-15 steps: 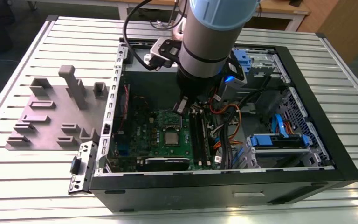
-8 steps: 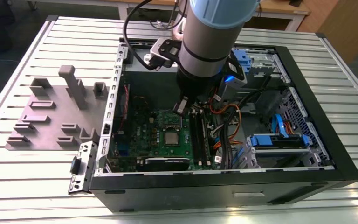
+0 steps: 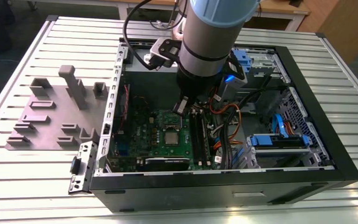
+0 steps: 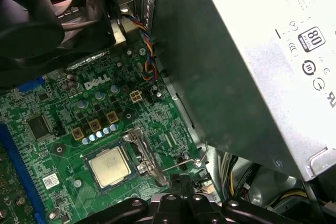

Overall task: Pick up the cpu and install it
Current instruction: 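Close the cpu cover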

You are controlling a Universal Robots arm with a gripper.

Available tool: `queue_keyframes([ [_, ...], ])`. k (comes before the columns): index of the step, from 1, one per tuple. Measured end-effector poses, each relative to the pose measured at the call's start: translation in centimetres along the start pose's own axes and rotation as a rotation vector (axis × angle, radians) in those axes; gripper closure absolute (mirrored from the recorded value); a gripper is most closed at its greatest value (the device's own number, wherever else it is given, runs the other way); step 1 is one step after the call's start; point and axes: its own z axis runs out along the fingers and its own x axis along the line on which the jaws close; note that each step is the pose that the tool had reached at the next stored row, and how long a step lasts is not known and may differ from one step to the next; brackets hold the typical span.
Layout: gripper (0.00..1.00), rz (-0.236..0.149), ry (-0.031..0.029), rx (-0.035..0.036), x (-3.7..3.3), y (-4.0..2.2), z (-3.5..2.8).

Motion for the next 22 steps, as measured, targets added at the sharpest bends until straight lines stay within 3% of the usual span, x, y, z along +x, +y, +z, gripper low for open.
queue_keyframes([
  [22,0.89,-0.005,0.0008,-0.0006,0.35,-0.18,-0.12],
])
